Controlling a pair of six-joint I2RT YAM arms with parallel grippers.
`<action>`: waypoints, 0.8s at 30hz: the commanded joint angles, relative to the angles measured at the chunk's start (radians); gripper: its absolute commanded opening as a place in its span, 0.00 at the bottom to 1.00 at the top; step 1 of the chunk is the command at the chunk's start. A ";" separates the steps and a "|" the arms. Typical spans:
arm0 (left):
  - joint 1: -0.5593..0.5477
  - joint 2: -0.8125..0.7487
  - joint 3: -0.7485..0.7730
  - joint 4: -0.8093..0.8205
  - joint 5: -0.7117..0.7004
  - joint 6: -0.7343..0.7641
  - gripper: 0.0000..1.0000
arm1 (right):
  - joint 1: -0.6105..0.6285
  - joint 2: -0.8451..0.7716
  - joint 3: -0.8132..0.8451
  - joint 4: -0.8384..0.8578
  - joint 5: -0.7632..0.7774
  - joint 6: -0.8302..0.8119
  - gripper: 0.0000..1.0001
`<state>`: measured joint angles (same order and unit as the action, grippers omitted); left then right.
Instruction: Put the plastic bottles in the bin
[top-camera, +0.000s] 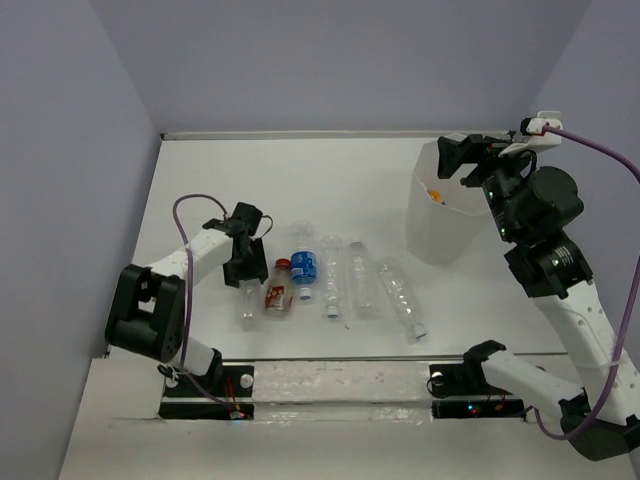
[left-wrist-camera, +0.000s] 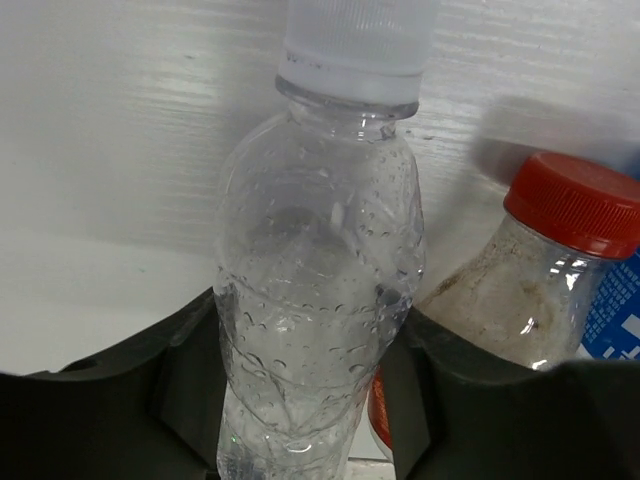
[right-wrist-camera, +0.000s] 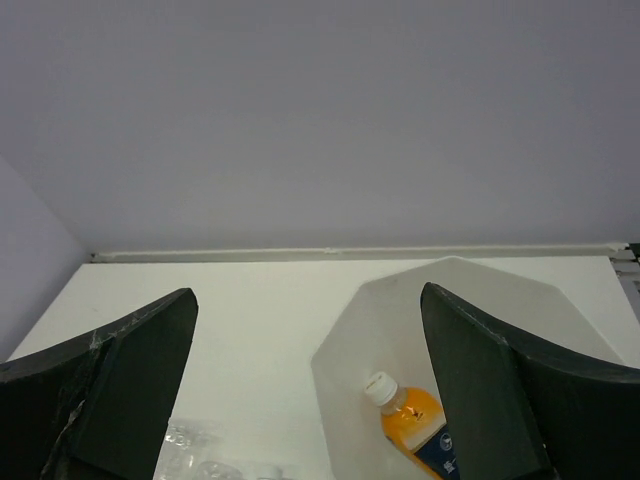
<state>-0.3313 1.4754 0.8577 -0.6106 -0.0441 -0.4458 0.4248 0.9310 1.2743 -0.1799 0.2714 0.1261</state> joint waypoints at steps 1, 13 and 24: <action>0.005 -0.030 0.061 -0.027 -0.081 -0.025 0.53 | -0.004 -0.024 0.000 0.013 -0.038 0.015 0.98; -0.055 -0.260 0.521 -0.103 -0.013 -0.039 0.48 | -0.004 -0.101 -0.016 0.016 -0.086 0.063 0.98; -0.380 -0.078 0.863 0.500 0.084 -0.140 0.52 | -0.004 -0.284 0.062 -0.018 -0.089 0.113 0.97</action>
<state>-0.6674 1.3121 1.6550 -0.4278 -0.0402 -0.5381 0.4248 0.7155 1.2678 -0.1993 0.2008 0.2184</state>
